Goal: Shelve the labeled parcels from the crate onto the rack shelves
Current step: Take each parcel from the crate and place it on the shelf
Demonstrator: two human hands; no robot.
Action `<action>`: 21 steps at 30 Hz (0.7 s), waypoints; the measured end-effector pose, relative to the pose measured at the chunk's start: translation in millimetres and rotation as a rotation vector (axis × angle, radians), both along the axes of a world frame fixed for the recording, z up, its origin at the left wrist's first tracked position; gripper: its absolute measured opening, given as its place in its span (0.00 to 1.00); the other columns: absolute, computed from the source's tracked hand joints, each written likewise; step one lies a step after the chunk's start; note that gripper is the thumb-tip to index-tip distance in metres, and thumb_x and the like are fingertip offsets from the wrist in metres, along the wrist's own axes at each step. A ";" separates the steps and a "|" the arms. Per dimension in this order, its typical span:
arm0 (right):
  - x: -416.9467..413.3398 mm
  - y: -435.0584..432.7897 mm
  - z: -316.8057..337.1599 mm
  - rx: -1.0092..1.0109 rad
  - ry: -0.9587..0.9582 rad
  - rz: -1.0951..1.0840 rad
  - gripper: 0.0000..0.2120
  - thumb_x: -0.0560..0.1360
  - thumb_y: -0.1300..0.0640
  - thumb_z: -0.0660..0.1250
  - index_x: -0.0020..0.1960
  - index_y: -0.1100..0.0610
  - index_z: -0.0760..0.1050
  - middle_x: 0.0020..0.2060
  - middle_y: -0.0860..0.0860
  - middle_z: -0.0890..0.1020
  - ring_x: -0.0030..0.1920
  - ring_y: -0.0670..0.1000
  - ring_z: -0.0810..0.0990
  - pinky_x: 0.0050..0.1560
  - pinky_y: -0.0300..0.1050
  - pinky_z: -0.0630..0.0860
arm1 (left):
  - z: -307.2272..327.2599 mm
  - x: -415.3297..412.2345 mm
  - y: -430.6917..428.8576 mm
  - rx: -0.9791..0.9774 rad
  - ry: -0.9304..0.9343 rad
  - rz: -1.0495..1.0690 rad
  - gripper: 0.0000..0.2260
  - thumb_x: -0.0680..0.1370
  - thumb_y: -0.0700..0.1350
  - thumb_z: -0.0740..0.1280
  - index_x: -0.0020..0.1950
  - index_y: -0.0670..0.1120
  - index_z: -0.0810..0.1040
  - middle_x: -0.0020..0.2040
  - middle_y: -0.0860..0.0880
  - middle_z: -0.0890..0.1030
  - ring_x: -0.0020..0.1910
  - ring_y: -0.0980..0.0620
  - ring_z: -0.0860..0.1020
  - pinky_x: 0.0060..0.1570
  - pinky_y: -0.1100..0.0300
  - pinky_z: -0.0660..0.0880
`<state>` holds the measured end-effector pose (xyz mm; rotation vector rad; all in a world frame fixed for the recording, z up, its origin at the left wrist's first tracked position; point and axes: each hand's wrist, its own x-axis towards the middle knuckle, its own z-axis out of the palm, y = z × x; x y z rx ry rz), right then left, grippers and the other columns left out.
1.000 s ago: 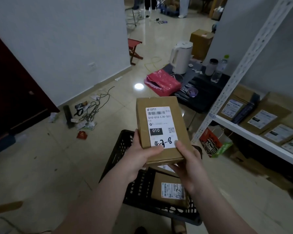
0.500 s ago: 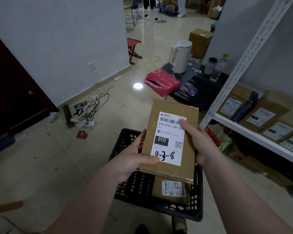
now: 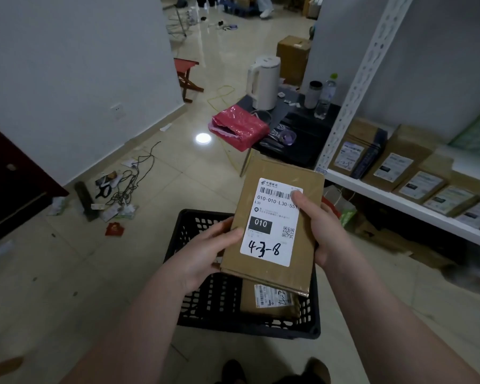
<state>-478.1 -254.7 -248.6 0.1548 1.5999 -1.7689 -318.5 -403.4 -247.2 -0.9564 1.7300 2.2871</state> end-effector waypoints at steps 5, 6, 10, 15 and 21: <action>-6.1 41.6 5.0 0.008 0.002 -0.050 0.29 0.70 0.48 0.75 0.67 0.53 0.69 0.47 0.53 0.87 0.48 0.57 0.86 0.47 0.54 0.82 | 15.4 -18.7 31.9 -0.051 -0.025 -0.037 0.20 0.70 0.53 0.70 0.60 0.50 0.79 0.51 0.50 0.85 0.50 0.49 0.81 0.46 0.53 0.75; -7.2 51.6 6.8 0.006 0.000 -0.059 0.28 0.70 0.47 0.75 0.66 0.52 0.70 0.47 0.53 0.87 0.48 0.57 0.86 0.47 0.54 0.82 | 18.4 -24.2 40.0 -0.037 -0.026 -0.034 0.16 0.72 0.51 0.69 0.58 0.49 0.80 0.51 0.49 0.85 0.50 0.49 0.82 0.47 0.52 0.76; -12.9 104.1 7.7 0.045 0.007 -0.056 0.26 0.71 0.44 0.73 0.67 0.49 0.73 0.50 0.50 0.86 0.51 0.53 0.84 0.53 0.52 0.79 | 26.2 -50.8 82.2 0.024 -0.009 -0.005 0.13 0.76 0.45 0.66 0.59 0.44 0.80 0.51 0.44 0.85 0.51 0.45 0.82 0.54 0.46 0.76; -10.4 206.0 11.0 0.118 0.078 -0.078 0.31 0.76 0.47 0.69 0.76 0.49 0.61 0.55 0.45 0.78 0.49 0.44 0.77 0.44 0.45 0.75 | 29.1 -87.2 169.9 0.019 -0.003 -0.042 0.11 0.78 0.44 0.66 0.60 0.44 0.78 0.51 0.46 0.85 0.51 0.45 0.82 0.52 0.45 0.78; -5.7 346.3 23.2 0.185 0.258 -0.134 0.43 0.64 0.45 0.80 0.72 0.42 0.61 0.63 0.44 0.78 0.58 0.47 0.79 0.56 0.49 0.77 | 24.8 -124.5 320.9 -0.213 0.077 -0.269 0.16 0.73 0.43 0.73 0.59 0.50 0.76 0.52 0.51 0.84 0.52 0.50 0.82 0.58 0.48 0.76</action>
